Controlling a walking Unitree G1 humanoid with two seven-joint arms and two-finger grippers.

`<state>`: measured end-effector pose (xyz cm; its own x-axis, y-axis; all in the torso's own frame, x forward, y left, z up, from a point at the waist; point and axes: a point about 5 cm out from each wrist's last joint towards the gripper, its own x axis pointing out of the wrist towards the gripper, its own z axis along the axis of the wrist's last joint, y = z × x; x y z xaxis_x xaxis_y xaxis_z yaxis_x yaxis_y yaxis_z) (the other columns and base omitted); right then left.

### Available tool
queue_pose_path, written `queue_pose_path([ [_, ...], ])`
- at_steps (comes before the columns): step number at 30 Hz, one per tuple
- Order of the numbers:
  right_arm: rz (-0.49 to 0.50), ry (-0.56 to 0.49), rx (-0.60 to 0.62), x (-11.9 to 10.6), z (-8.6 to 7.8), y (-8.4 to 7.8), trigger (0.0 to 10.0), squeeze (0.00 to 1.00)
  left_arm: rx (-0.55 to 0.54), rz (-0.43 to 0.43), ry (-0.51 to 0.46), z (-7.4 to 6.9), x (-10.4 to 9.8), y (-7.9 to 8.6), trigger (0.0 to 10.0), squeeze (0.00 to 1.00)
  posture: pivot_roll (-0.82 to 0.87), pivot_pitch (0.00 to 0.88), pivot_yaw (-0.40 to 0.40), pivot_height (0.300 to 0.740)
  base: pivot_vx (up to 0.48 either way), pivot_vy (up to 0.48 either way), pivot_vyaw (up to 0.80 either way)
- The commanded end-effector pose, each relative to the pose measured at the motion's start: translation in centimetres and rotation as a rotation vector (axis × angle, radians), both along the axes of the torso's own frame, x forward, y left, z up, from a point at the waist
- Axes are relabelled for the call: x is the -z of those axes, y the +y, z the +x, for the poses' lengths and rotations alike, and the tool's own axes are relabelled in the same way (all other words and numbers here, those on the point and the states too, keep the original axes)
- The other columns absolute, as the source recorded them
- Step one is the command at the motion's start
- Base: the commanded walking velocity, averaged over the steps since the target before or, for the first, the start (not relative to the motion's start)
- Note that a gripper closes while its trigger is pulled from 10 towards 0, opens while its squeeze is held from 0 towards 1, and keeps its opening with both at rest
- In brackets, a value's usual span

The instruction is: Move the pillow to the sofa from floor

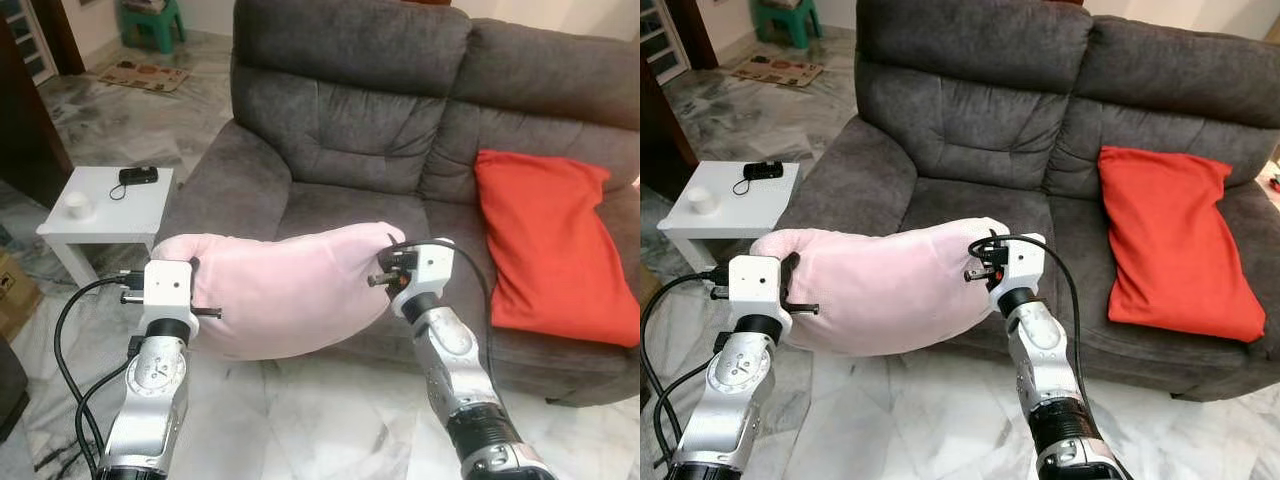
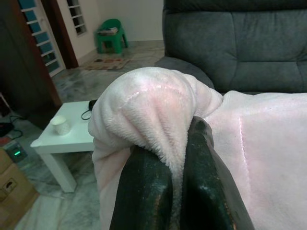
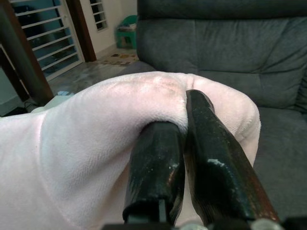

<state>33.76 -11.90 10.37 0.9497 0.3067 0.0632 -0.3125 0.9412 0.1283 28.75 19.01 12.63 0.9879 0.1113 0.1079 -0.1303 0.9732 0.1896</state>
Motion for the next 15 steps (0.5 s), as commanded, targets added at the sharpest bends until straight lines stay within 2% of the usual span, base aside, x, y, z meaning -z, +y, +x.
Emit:
queue_pose_path([
  [1, 0.006, -0.086, 0.005, -2.07, 0.47, -0.18, 10.0, 0.00, 0.018, 0.009, -0.057, 0.16, -1.02, -0.55, 10.0, 0.00, 0.14, 0.000, -0.100, 0.740, 0.000, 0.000, -0.79],
  [15, 0.006, -0.083, 0.003, -2.21, 0.61, 0.26, 10.0, 0.00, 0.027, 0.018, -0.070, 0.15, -1.30, -0.59, 10.0, 0.00, 0.14, 0.000, -0.095, 0.740, 0.000, 0.000, -0.79],
])
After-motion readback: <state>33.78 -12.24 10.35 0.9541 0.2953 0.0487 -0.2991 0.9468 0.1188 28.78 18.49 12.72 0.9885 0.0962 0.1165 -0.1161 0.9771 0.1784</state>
